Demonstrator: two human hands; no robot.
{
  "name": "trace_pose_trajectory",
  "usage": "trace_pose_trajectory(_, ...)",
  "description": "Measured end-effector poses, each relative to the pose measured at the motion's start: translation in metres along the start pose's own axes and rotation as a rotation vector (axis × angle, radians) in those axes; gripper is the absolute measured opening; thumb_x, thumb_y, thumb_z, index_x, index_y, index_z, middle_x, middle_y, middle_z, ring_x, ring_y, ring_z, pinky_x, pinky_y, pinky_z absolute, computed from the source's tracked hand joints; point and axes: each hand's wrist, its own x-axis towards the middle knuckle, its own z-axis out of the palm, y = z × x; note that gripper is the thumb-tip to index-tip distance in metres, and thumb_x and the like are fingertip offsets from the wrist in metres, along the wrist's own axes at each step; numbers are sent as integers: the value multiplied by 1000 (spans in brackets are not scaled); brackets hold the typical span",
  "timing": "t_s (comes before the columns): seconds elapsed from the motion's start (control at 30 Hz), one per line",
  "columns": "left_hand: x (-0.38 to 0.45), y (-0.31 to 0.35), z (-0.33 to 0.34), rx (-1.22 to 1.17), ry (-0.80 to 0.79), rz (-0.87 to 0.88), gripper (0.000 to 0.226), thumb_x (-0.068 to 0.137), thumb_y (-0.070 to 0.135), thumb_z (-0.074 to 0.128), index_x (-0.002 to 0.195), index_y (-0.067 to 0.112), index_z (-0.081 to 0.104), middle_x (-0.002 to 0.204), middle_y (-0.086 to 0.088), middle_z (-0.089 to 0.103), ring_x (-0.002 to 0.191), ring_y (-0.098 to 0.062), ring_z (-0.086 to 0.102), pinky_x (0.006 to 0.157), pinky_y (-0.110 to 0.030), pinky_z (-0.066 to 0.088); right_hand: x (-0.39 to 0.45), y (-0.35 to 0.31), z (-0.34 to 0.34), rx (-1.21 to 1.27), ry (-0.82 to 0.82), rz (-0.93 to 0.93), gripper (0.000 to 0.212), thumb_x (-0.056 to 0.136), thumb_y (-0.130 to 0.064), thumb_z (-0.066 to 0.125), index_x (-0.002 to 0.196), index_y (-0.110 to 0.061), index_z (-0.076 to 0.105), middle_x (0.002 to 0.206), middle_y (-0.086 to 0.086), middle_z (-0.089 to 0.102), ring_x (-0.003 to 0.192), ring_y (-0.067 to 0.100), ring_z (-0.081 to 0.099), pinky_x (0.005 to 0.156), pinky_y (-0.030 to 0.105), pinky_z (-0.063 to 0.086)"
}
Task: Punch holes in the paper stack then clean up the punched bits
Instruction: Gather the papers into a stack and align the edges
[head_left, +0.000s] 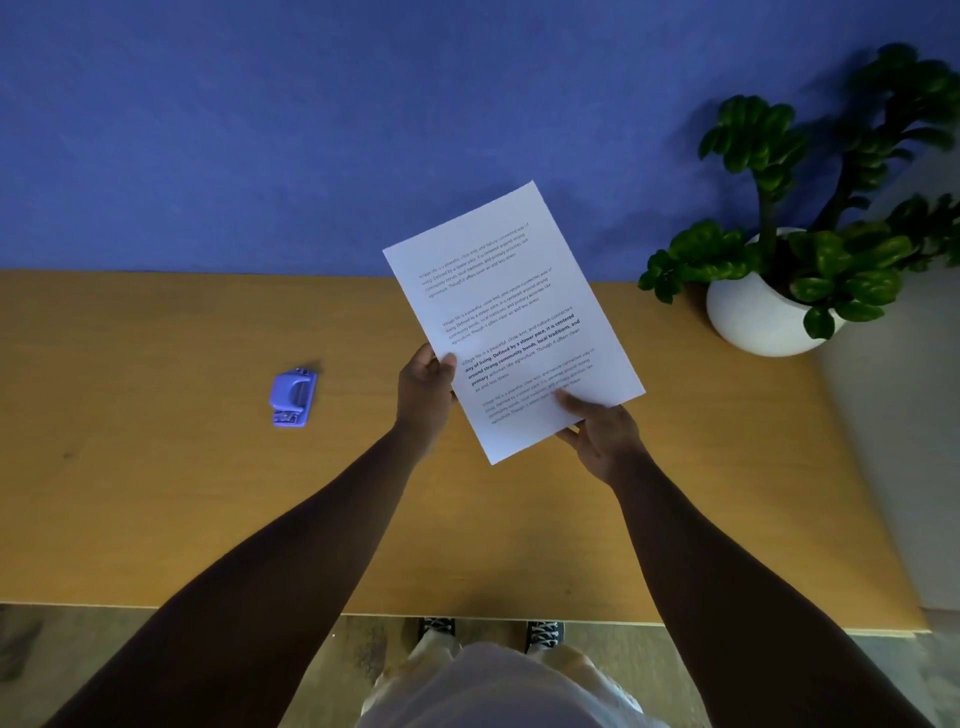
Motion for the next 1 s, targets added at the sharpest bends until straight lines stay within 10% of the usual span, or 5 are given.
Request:
trace_pose_trajectory(0.43, 19, -6, -29, 208, 110, 21, 19, 99, 15, 47, 106, 21, 64, 90, -7, 67, 75, -17, 52, 64, -30, 40, 3, -2, -14, -227, 110, -7, 36, 81, -9, 75, 114, -18, 67, 112, 1, 72, 104, 20, 66, 74, 29, 56)
trace_pose_trajectory(1.0, 16, -18, -37, 394, -90, -16, 27, 100, 15, 47, 97, 34, 65, 76, 19, 70, 61, 2, 58, 54, -12, 45, 14, -2, -7, -420, 83, -28, 23, 86, -19, 72, 109, -17, 68, 107, 4, 74, 98, 27, 70, 86, 44, 56)
